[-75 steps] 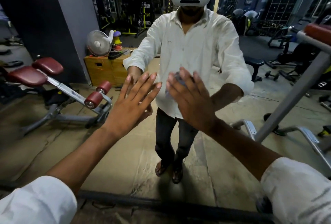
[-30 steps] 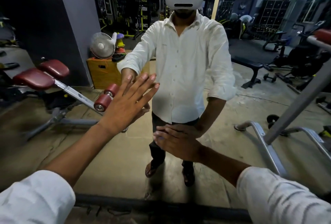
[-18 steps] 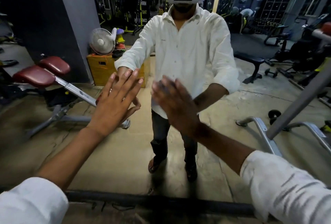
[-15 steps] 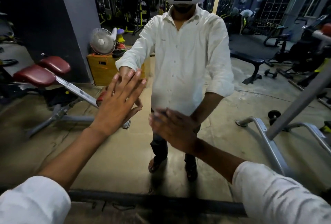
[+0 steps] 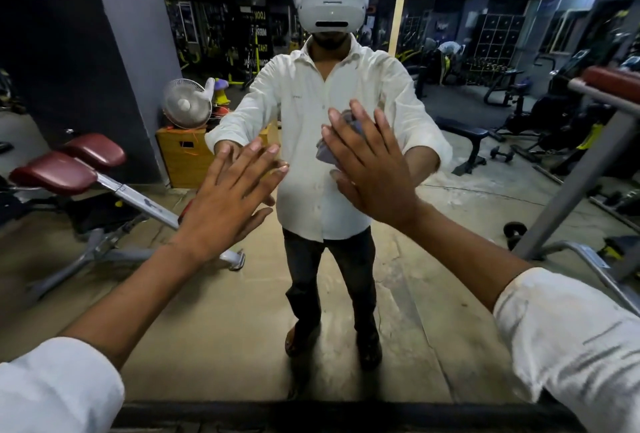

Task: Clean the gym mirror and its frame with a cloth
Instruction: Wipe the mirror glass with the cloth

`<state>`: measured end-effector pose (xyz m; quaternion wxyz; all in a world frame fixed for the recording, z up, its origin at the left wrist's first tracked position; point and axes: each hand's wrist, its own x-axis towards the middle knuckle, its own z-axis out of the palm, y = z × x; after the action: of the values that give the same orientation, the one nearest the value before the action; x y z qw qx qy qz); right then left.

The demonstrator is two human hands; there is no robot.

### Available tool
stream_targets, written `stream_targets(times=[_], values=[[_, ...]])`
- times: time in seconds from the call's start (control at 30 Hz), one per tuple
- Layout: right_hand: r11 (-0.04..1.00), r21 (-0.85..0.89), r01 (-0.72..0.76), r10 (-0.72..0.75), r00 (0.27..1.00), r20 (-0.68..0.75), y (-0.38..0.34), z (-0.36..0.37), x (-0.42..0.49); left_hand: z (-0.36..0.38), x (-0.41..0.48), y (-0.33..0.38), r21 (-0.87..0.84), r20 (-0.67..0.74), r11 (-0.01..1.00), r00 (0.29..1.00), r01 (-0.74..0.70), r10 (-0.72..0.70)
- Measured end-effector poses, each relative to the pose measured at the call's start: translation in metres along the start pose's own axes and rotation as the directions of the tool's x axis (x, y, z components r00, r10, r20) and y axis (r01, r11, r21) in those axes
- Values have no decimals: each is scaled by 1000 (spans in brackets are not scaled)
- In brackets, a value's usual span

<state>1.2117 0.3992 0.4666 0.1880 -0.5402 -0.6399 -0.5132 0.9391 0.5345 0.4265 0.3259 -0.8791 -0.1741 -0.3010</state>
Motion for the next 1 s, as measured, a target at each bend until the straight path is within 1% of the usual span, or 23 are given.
stream_targets(times=[0.07,0.13,0.2,0.27,0.33,0.37,0.4,0.47,0.53,0.57,0.6,0.63,0.7,0.77,0.83,0.87,0.93,1.0], values=[[997,-3,71,-71,996,48,-2,0,-2,-1,-1,-3,6,20,1000,1000,-17,17],[992,-60,109,-107,993,43,1,-2,6,-1,-1,-3,4,43,1000,999,-17,17],[991,-96,96,-96,995,3,3,-4,18,0,-1,-2,1,66,1000,998,-9,9],[994,-89,56,-58,998,-22,-1,-3,23,2,-1,2,-2,74,1000,997,10,-10],[996,-89,16,-19,1000,-23,-10,2,20,2,-1,5,-3,71,1000,997,21,-20],[995,-102,21,-22,1000,-11,-16,7,15,1,-1,6,-3,71,1000,997,23,-23],[991,-120,53,-53,999,11,-23,12,8,1,-2,7,-1,72,1000,997,22,-22],[971,-153,185,-178,982,60,-31,19,-9,0,-3,7,-1,83,1000,996,21,-21],[925,-163,343,-334,939,80,-25,19,-19,1,-6,7,2,99,1000,995,29,-29],[902,-172,396,-387,918,86,-18,17,-19,1,-8,9,7,104,999,994,36,-37],[889,-186,419,-410,908,86,-10,13,-15,2,-10,10,12,105,999,993,44,-44],[890,-203,407,-400,913,78,-2,11,-9,2,-12,13,17,107,999,993,52,-54],[926,-217,308,-311,950,19,2,8,5,2,-14,17,26,117,997,990,75,-77],[965,-161,207,-214,976,-29,-6,10,8,3,-17,23,28,134,995,986,96,-99],[974,-123,190,-197,980,-39,-24,19,-7,4,-21,24,26,150,995,984,95,-98],[969,-109,220,-226,973,-47,-35,26,-22,5,-22,23,29,154,996,984,89,-92],[940,-70,333,-335,942,-19,-55,44,-61,7,-26,20,38,161,996,983,82,-87],[875,-51,481,-478,876,64,-69,56,-101,9,-27,21,50,159,995,983,88,-95]])
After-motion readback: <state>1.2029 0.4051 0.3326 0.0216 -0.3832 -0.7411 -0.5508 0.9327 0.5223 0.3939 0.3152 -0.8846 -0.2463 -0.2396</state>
